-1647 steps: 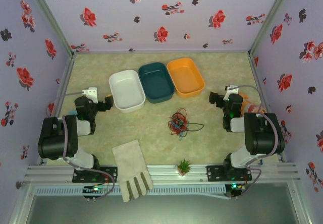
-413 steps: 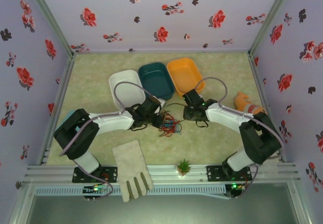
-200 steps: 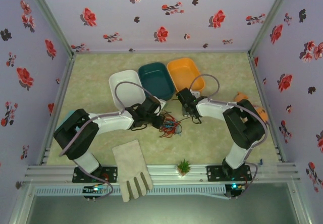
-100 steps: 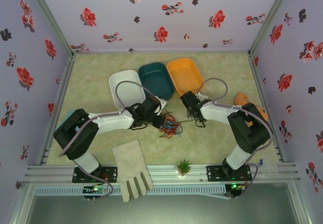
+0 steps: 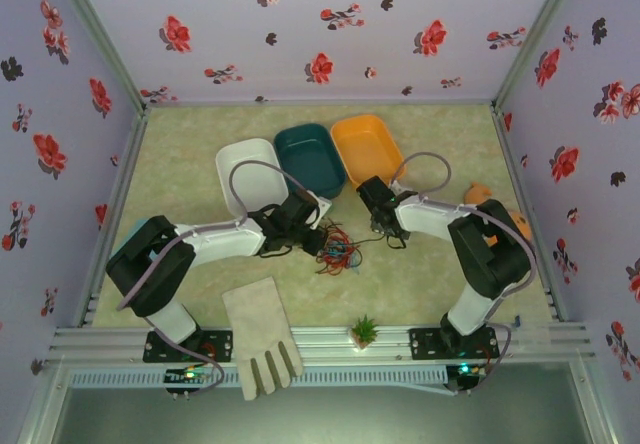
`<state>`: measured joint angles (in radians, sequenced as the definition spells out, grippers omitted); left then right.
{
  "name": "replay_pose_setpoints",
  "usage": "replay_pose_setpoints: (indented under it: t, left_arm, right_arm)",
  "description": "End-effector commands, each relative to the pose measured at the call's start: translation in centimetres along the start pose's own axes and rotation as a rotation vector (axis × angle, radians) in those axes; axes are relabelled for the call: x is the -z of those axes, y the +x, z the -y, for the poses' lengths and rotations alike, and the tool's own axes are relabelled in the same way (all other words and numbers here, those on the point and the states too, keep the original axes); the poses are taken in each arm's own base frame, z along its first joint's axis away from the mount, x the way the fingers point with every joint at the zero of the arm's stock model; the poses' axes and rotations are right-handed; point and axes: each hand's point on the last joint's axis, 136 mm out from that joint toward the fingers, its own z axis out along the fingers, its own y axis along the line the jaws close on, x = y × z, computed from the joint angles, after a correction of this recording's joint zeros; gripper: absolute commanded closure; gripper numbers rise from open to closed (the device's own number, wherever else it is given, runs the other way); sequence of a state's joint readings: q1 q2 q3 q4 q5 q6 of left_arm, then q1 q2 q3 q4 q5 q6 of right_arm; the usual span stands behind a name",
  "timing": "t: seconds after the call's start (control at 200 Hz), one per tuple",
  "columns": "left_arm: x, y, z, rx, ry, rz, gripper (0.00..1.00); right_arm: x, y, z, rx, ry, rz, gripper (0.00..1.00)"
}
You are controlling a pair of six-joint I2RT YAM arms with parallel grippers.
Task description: Untangle the cables
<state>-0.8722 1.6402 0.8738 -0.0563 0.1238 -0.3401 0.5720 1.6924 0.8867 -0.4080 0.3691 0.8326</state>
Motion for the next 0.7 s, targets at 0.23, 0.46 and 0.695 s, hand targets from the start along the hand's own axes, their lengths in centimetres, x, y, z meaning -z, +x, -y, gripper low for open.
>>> replay_pose_setpoints:
  t: [0.23, 0.46, 0.695]
  left_arm:
    - [0.7, -1.6, -0.4, 0.007, -0.031, 0.049, 0.97]
    - [1.1, -2.2, -0.8, 0.016, -0.059, 0.076, 0.94]
    - [0.7, -1.4, -1.2, 0.020, -0.074, 0.045, 0.89]
  right_arm:
    - [0.1, 0.1, 5.5, -0.074, 0.137, 0.022, 1.00]
    - [2.0, -0.5, 7.5, -0.120, 0.159, 0.063, 1.00]
    - [4.7, -1.8, 9.8, -0.157, 0.189, 0.135, 1.00]
